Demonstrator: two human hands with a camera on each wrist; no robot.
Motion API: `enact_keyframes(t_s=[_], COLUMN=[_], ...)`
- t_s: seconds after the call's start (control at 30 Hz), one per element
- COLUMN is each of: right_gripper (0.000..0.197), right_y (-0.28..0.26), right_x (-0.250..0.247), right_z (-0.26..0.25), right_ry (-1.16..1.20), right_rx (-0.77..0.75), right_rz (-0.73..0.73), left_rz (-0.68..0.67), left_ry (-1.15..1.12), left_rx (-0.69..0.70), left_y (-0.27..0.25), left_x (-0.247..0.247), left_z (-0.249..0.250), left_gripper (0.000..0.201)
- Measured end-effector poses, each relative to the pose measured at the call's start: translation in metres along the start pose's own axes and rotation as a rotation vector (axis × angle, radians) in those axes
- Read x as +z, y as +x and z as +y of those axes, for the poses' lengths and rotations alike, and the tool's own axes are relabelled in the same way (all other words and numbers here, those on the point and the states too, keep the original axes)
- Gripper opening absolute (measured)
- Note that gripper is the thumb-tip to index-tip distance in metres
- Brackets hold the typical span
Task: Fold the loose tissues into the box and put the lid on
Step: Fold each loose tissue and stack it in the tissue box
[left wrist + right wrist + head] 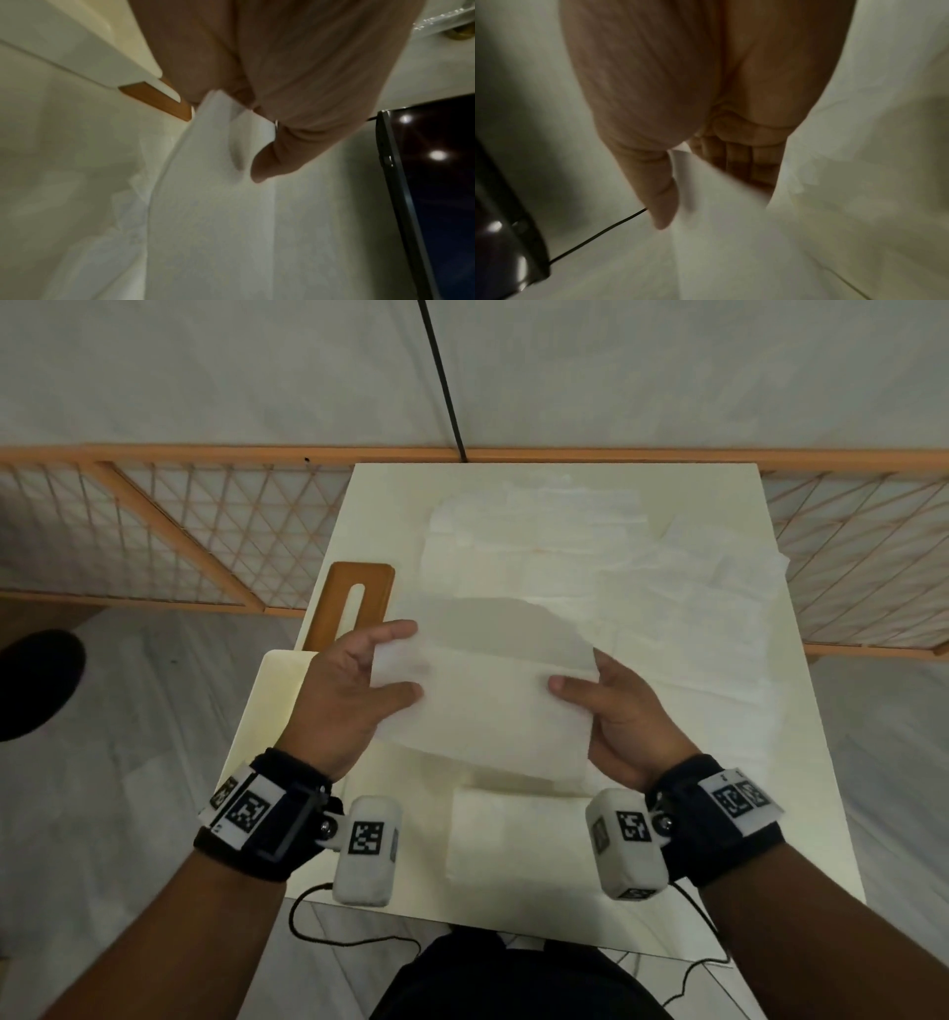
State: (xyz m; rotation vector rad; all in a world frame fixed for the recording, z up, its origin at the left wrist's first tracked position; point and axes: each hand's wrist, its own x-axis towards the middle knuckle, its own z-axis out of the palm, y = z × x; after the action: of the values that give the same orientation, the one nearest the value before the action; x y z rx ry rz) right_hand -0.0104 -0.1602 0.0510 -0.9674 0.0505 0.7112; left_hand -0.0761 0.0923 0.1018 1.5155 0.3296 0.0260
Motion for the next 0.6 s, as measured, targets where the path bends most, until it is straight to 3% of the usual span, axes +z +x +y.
enact_keyframes(t_s=[0.1, 0.17, 0.37, 0.6], right_gripper=[0.086, 0.087, 0.027, 0.016], right_y=[-0.006, -0.010, -0.016, -0.021], right_x=[-0.002, -0.002, -0.005, -0.018], right_z=[-0.011, -0.014, -0.013, -0.003], right_ry=[-0.111, -0.307, -0.880, -1.186], right_rx=[-0.039, -0.096, -0.209, -0.396], right_rz=[0.107, 0.164, 0.233, 0.323], left_rz=[0.098, 0.140, 0.145, 0.131], left_ry=[0.071, 0.165, 0.532, 0.650], left_rx=[0.017, 0.026, 0.063, 0.183], left_y=[-0.005, -0.006, -0.002, -0.008], left_x=[-0.002, -0.003, -0.007, 0.000], left_z=[-0.008, -0.014, -0.034, -0.039], left_gripper=[0.042, 0.038, 0.020, 0.017])
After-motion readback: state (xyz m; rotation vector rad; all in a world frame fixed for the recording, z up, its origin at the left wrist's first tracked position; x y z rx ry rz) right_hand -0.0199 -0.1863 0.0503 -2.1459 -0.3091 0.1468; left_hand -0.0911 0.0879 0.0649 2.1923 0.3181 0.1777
